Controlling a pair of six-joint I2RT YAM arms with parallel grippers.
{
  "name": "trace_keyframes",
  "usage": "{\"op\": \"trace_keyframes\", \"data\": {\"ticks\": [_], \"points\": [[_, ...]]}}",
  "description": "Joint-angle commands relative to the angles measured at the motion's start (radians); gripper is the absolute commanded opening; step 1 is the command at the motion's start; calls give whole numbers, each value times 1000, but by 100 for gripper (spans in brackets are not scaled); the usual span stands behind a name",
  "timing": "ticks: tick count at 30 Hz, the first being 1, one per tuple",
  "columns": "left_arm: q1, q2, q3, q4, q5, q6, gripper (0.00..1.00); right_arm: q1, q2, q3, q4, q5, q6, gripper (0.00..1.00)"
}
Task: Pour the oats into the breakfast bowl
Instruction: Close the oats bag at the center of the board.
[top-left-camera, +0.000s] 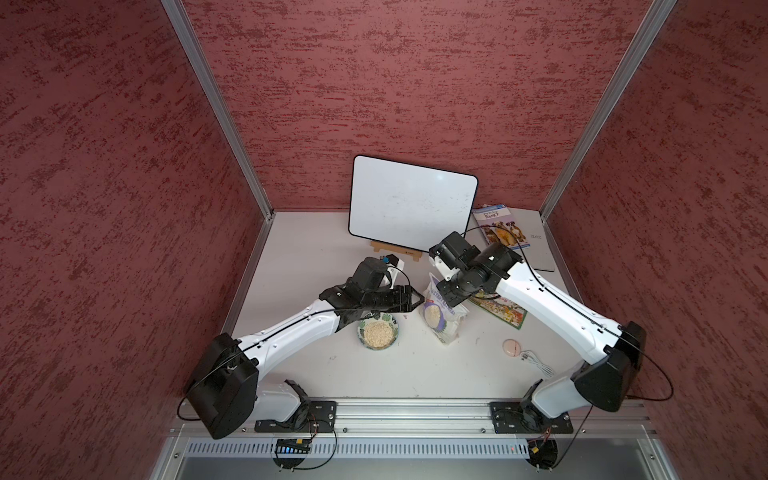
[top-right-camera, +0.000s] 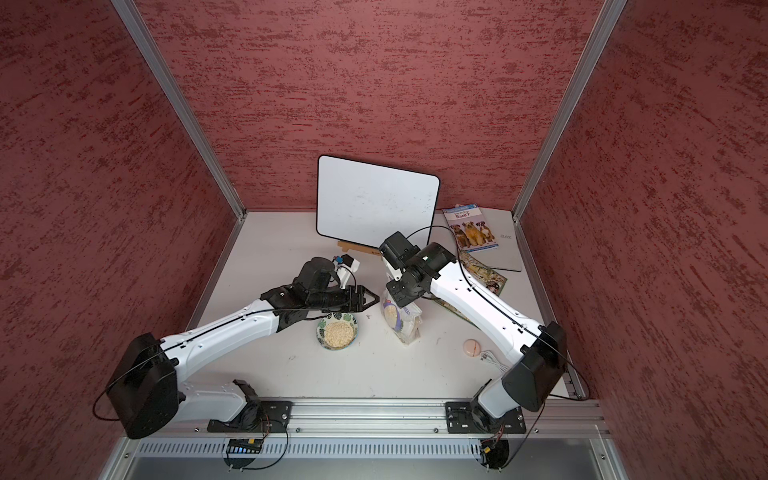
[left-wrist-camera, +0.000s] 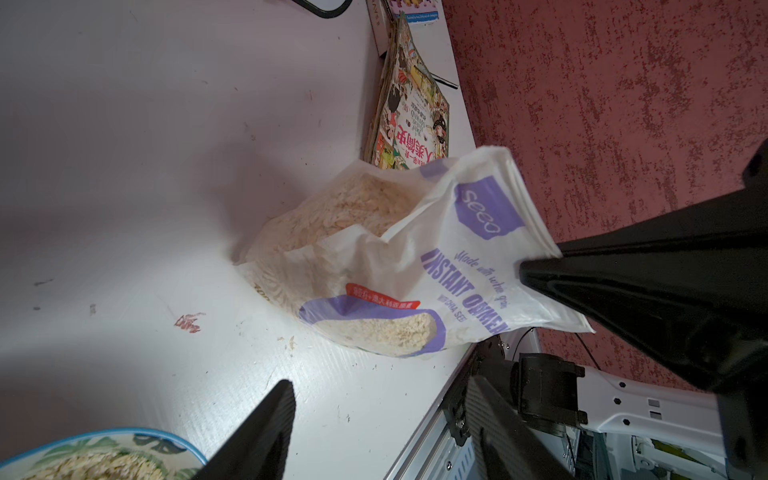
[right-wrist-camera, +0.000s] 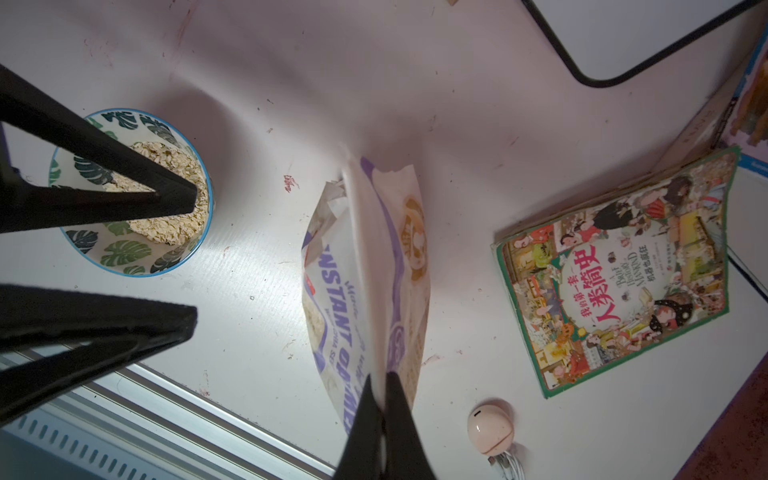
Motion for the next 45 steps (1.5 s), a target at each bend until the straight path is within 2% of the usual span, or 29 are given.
{"op": "trace_keyframes", "data": {"ticks": [1,2,5,6,9,19,25,28,33,37,38,40,41,45], "points": [[-14,29,31,63,23,28,68,-10,-41,34,11,-1,-6,0],[-17,37,34,70,26,28,68,-10,-37,33,1,-4,-2,4],[-26,59,48,73,25,31,68,-10,-61,0,-6,-6,19,43],[-28,65,50,74,24,30,68,-10,-63,-12,-7,-5,27,45],[-31,84,63,75,27,34,68,-10,-117,-51,-15,-7,51,46],[-39,117,94,84,36,34,67,-8,-154,-138,9,-55,94,35],[-39,119,99,87,33,31,67,-4,-132,-141,11,-58,98,18],[-39,123,102,88,30,26,67,-2,-131,-138,8,-36,99,0],[-39,124,99,99,14,8,67,11,-160,-149,19,26,101,0],[-39,125,96,111,13,-10,67,12,-164,-145,25,21,100,0],[-39,125,96,113,12,-13,67,12,-158,-145,25,16,100,4],[-39,124,96,112,11,-16,67,12,-148,-148,37,3,98,26],[-39,124,96,112,10,-19,67,12,-144,-149,51,-3,97,30],[-39,120,90,102,10,-21,67,11,-111,-133,72,-7,93,32]]}}
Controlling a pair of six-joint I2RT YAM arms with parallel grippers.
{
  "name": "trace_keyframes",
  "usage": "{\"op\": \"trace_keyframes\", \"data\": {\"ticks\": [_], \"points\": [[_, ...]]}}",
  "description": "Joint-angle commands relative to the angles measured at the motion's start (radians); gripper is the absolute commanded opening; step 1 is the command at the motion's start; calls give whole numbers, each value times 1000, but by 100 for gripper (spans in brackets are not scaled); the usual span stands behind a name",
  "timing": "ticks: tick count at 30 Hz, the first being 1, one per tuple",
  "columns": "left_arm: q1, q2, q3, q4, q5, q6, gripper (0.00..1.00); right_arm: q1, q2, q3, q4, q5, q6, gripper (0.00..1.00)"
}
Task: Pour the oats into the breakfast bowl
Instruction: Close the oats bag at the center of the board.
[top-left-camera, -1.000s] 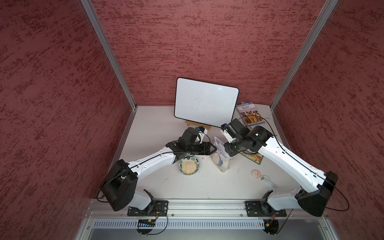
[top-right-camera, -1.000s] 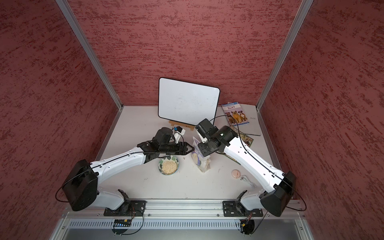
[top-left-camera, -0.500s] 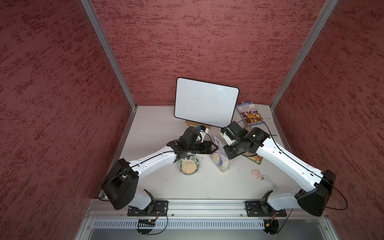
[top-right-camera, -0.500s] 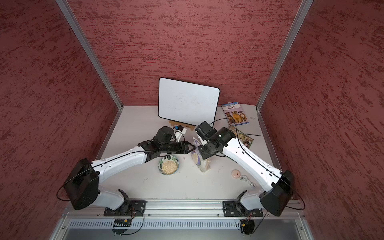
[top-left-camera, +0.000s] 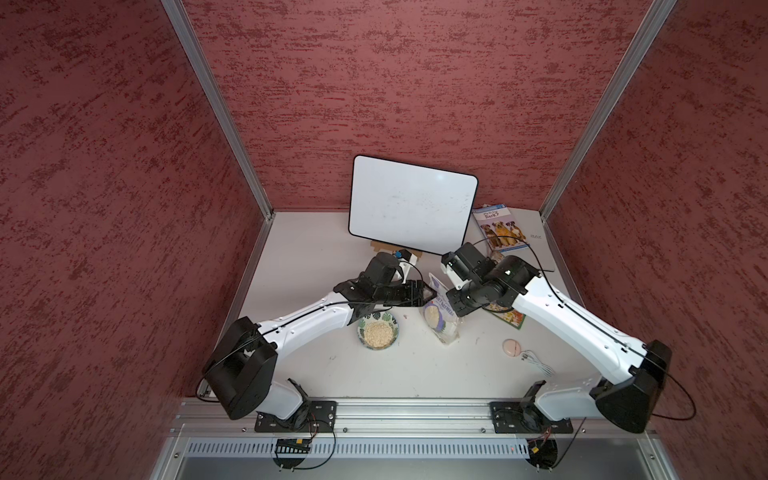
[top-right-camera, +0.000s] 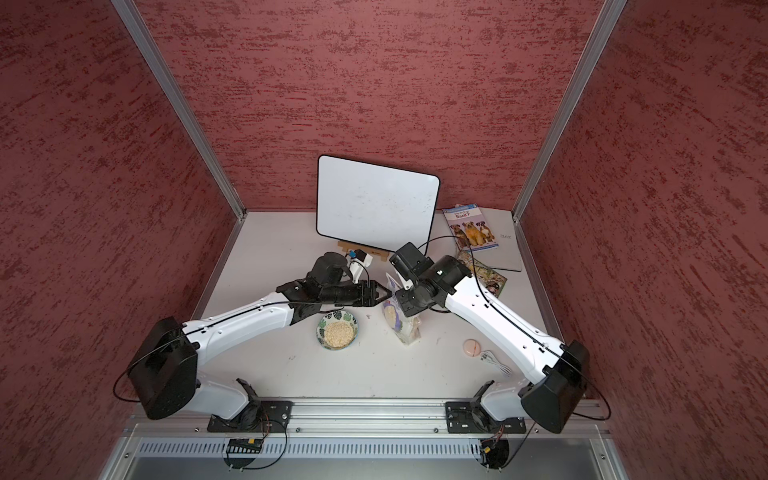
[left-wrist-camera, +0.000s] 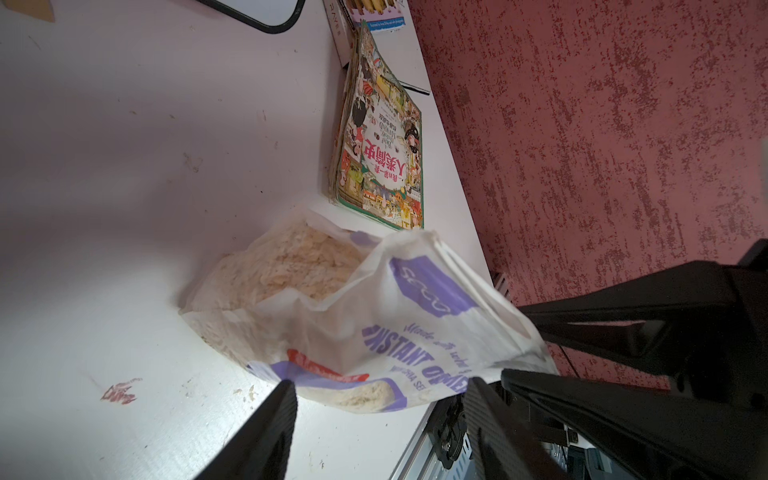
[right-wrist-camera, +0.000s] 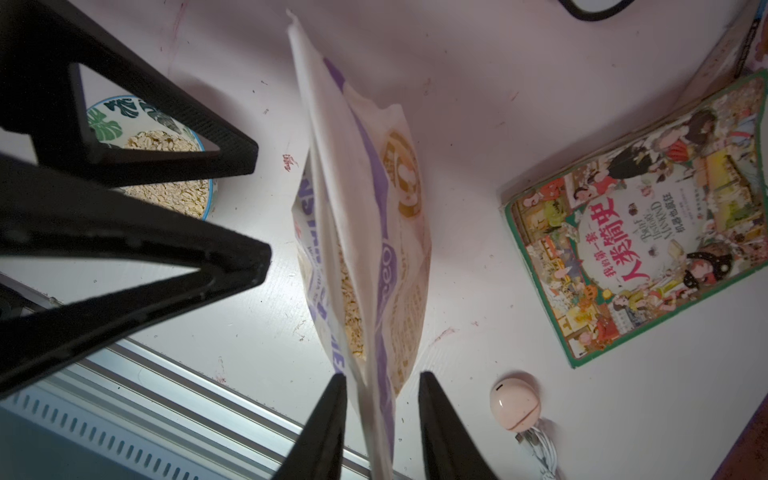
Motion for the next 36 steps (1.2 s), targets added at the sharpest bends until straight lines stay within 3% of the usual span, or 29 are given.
{"op": "trace_keyframes", "data": {"ticks": [1,7,9,10,19,22,24,32,36], "points": [[-5,9,8,16,-6,-8,67,5,28,17,40,9,0,32],[-5,6,-3,17,-7,-13,67,5,55,37,50,12,-7,22],[-5,6,-5,18,-9,-13,67,5,56,39,53,17,-8,11],[-5,6,-7,18,-10,-12,67,5,56,41,52,21,-9,1],[-5,3,-17,14,-16,-15,67,5,43,32,70,46,-5,1],[-5,4,-17,12,-16,-14,67,4,50,33,79,46,-7,29],[-5,4,-19,10,-16,-15,67,5,55,38,89,46,-9,32],[-4,1,-26,10,-18,-18,67,4,121,88,81,71,-29,21],[-5,1,-27,10,-18,-19,67,4,144,107,77,68,-37,7]]}}
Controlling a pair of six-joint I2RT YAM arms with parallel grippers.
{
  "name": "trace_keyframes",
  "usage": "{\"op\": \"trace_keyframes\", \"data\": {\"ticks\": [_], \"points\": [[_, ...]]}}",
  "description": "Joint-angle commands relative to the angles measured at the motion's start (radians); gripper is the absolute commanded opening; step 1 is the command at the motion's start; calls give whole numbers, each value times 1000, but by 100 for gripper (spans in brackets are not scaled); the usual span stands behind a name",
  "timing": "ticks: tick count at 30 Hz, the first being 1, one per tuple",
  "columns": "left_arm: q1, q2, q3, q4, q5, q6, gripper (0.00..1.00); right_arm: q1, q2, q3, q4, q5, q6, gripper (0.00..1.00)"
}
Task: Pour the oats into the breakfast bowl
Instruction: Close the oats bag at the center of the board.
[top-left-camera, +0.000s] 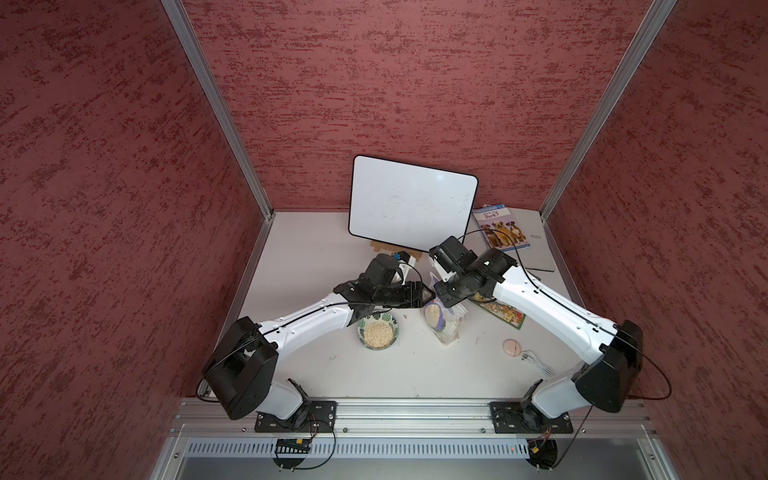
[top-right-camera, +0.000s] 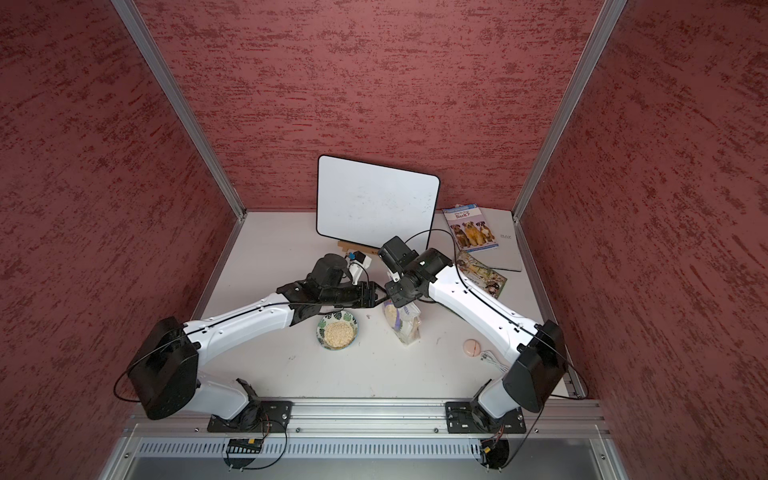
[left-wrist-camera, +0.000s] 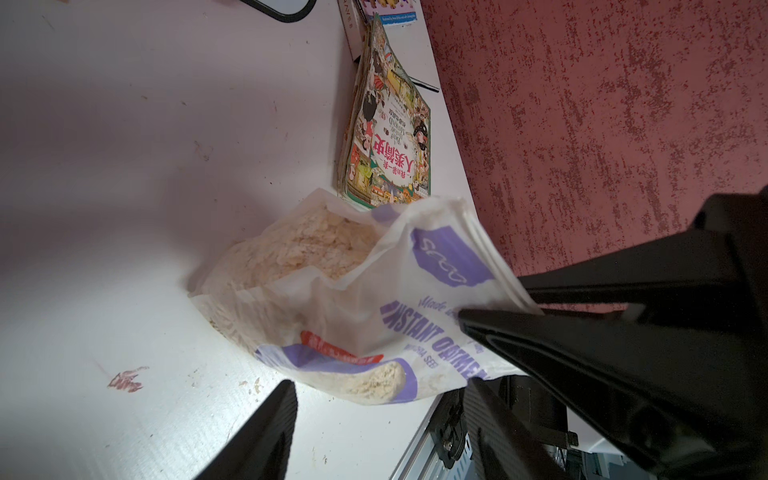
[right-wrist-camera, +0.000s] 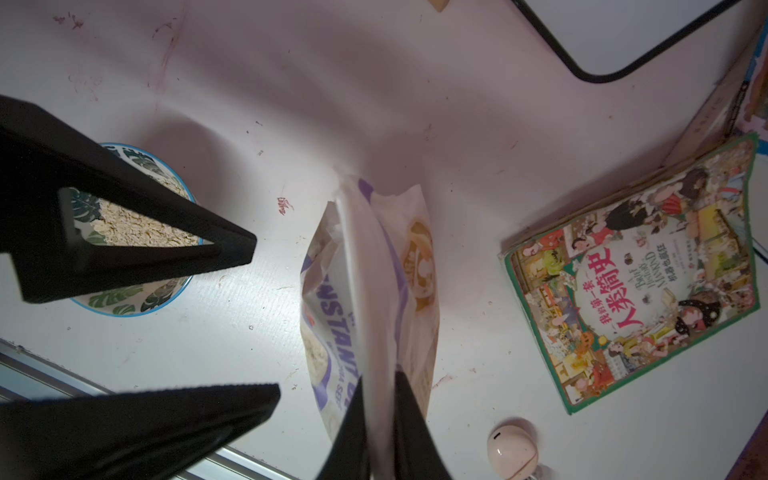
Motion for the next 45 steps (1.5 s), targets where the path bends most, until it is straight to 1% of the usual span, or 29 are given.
{"op": "trace_keyframes", "data": {"ticks": [1,10,11,13,14,17,19,24,27,30,34,37,38,39,40,41,45], "points": [[-5,1,-12,11,-9,-3,67,3,15,37,9,31,-11,0],[-5,1,-15,13,-9,-3,67,3,-21,28,10,33,-6,0],[-5,1,-15,13,-9,-3,67,2,-17,29,8,35,-4,6],[-5,1,-15,12,-9,-5,67,3,-13,28,13,37,-7,22],[-5,1,-15,11,-9,-5,67,3,-11,28,18,38,-7,24],[-5,-4,-18,7,-10,-5,67,1,-2,43,27,38,-10,24],[-5,-8,-20,5,-11,-4,67,0,10,56,31,40,-15,22],[-5,-11,-23,2,-14,-4,67,-6,37,88,33,40,-23,12],[-5,-10,-24,3,-14,-7,67,-9,43,95,33,38,-26,0],[-5,-10,-24,2,-14,-6,66,-9,40,88,34,36,-26,0],[-5,-14,-28,4,-14,-6,66,-11,1,60,64,23,-26,0],[-5,-13,-29,5,-14,-8,66,-11,7,79,43,17,-22,0],[-5,-14,-29,6,-13,-8,66,-11,12,83,37,16,-21,3],[-5,-14,-29,7,-12,-8,66,-11,17,84,35,12,-21,9],[-5,-13,-29,7,-12,-9,66,-12,23,83,38,11,-21,18],[-5,-13,-28,7,-12,-10,66,-12,27,82,42,10,-22,21],[-6,-19,-31,5,-12,-11,66,-13,49,95,54,9,-23,21]]}}
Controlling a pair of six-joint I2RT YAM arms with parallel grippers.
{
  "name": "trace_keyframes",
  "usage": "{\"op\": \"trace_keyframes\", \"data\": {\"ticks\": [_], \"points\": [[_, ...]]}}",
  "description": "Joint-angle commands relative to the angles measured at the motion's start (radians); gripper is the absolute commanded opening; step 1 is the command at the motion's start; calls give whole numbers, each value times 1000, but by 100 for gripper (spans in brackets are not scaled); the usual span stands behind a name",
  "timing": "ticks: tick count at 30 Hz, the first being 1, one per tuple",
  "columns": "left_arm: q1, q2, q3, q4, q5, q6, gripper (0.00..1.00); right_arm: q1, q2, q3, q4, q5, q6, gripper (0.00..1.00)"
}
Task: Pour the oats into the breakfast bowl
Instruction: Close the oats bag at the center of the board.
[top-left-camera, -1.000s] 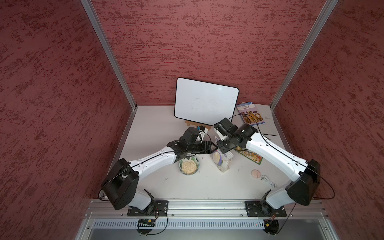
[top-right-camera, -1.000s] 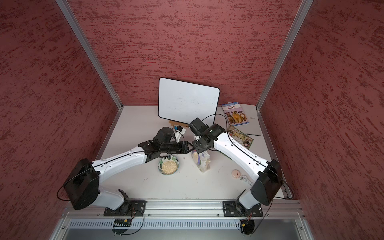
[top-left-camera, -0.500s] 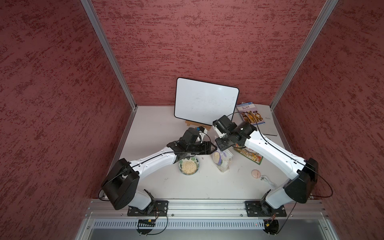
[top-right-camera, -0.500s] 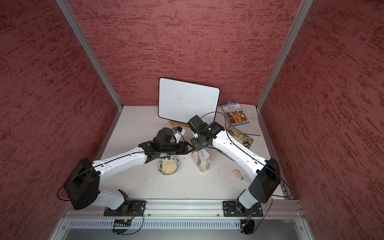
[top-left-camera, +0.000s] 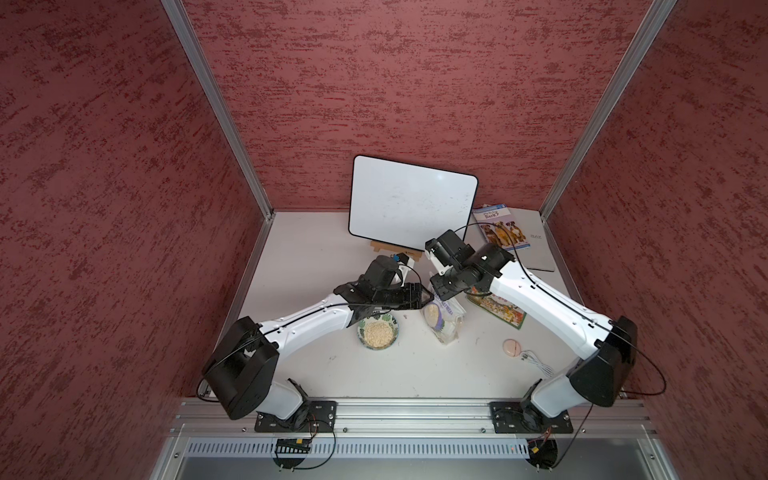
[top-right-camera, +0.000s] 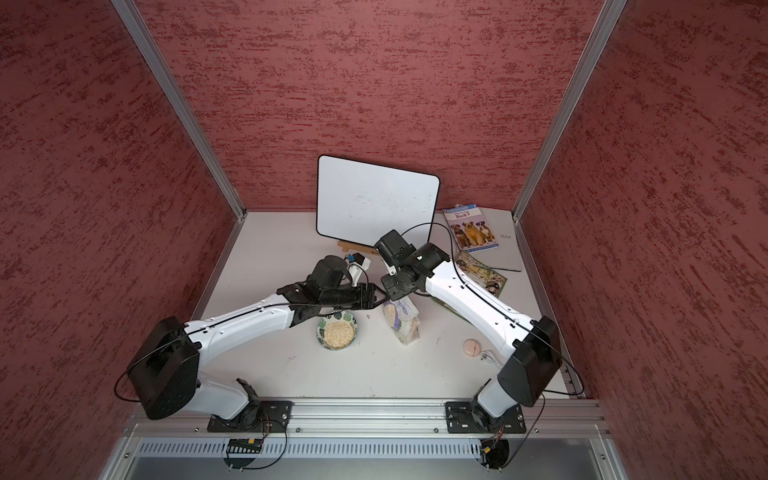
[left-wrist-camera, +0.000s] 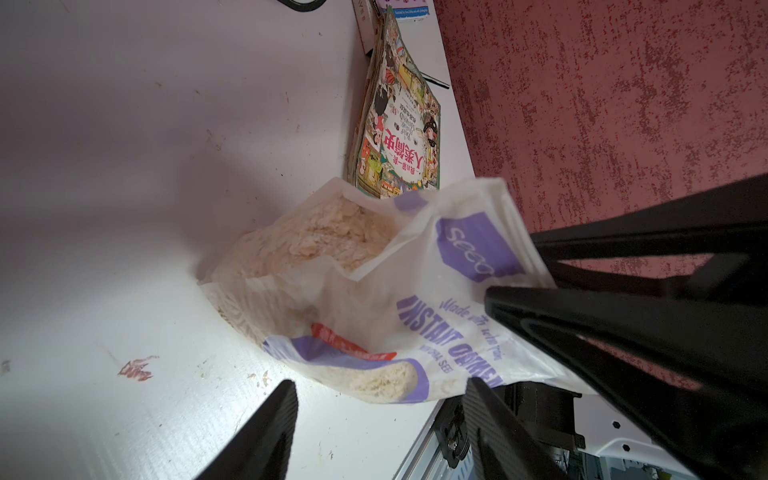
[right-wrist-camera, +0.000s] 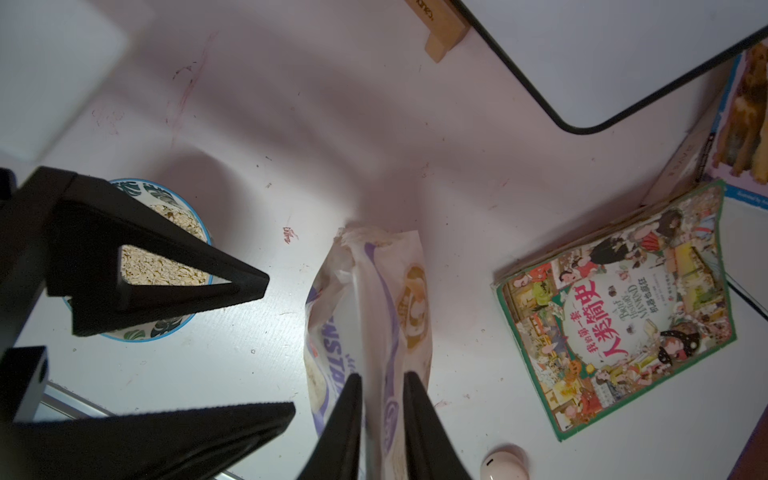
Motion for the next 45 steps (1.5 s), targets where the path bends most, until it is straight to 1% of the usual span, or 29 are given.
{"op": "trace_keyframes", "data": {"ticks": [1,4,5,6,7,8,14,17,18,19,20,22,24,29,31,32,33,34,38,41,45], "points": [[-5,-19,-15,5,-2,-4,66,-10,20,37,34,-4,2,20],[-4,-20,-15,3,-2,-3,66,-11,40,58,33,-4,-1,16],[-5,-19,-15,2,-3,-4,66,-12,46,63,33,-6,-3,13],[-5,-18,-16,2,-3,-3,66,-12,51,68,33,-5,-4,10],[-4,-18,-16,2,-3,-4,66,-12,58,72,32,-6,-6,3],[-5,-19,-16,3,-3,-4,66,-14,61,76,30,-5,-6,0],[-6,-20,-21,3,-5,-4,66,-13,32,52,61,-1,-1,0],[-5,-20,-21,3,-4,-5,66,-13,37,65,49,-6,0,0],[-5,-20,-22,3,-5,-5,66,-13,43,68,45,-6,3,2],[-5,-19,-20,3,-4,-5,66,-13,47,70,45,-6,4,14],[-5,-19,-19,2,-3,-5,66,-13,50,70,48,-5,6,23],[-5,-21,-19,0,-4,-5,66,-13,56,71,55,-4,6,27],[-5,-23,-21,-1,-3,-5,66,-13,65,79,58,-6,7,27],[-4,-24,-20,-5,-5,-4,66,-14,93,103,60,-3,1,21],[-5,-23,-18,-6,-3,-4,66,-15,104,111,60,2,-2,17],[-5,-23,-19,-6,-3,-3,66,-16,109,115,59,4,-3,13],[-5,-23,-19,-6,-3,-4,66,-17,114,119,59,7,-4,4],[-5,-23,-19,-7,-3,-4,66,-18,120,121,59,8,-6,0],[-5,-25,-21,-9,-3,-4,66,-18,108,98,96,29,0,0],[-5,-26,-22,-9,-3,-4,66,-18,96,101,103,19,-4,0],[-5,-24,-19,-8,-2,-5,66,-21,119,121,84,8,-7,0]]}}
